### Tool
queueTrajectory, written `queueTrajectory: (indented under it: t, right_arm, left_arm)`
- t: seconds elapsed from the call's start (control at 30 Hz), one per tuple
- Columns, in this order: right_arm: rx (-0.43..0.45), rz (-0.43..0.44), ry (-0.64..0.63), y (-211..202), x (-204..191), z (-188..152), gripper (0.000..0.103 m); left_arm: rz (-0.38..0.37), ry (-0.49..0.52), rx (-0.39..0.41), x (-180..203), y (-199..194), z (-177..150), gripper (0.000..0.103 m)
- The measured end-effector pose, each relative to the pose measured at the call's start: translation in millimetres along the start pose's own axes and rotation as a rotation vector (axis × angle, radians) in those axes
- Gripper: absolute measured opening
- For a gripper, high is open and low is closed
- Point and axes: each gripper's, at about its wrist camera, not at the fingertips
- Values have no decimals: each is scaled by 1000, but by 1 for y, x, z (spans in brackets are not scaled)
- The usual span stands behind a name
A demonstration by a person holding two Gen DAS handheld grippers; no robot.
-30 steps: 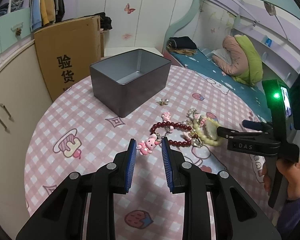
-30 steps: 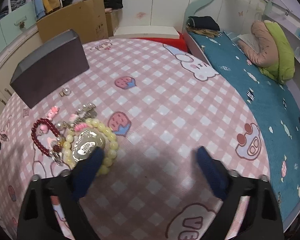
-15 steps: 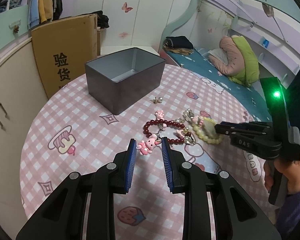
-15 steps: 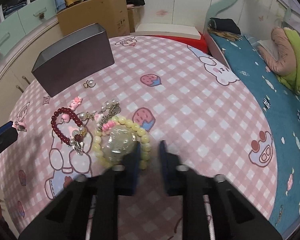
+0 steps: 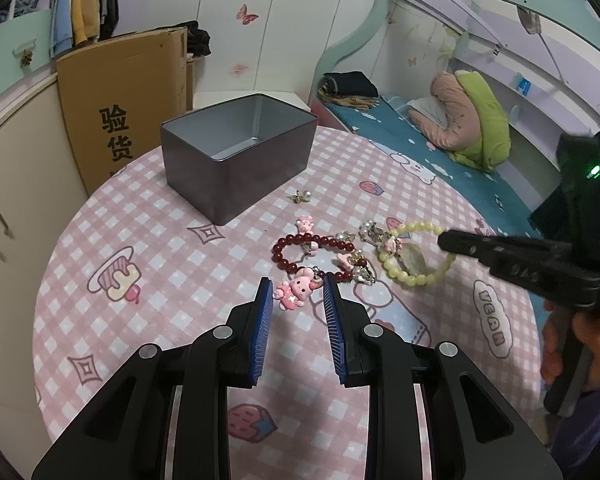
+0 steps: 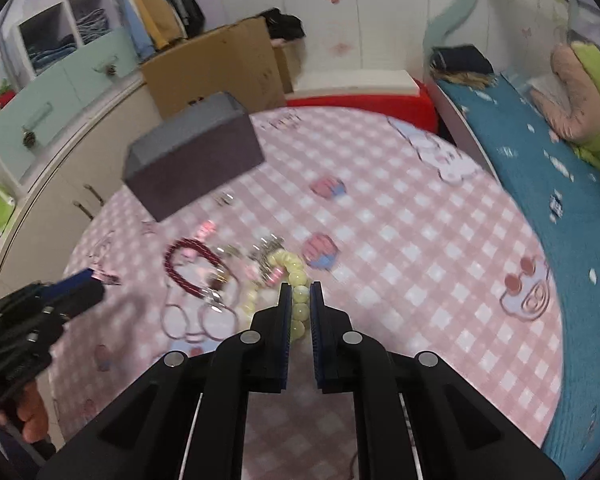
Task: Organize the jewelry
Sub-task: 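Grasp the jade pendant of the yellow bead bracelet with the right gripper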
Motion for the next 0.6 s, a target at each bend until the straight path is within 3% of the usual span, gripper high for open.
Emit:
queueTrajectory:
  t: [0.27, 0.6]
  right_arm:
    - [76, 7, -48, -24, -15, 24, 9]
    - [64, 20, -1, -25, -2, 19, 9]
  left_arm:
    - [-12, -5, -7, -1, -1, 0, 26]
    - [-36, -4, -16, 0, -1, -1, 26]
Point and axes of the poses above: each gripper's, at about its wrist camera, not at the fingertips, and y roughly the way its jaws point, x to its right, z to its top, and after that the axes turned 14 degrees about -y, right-handed
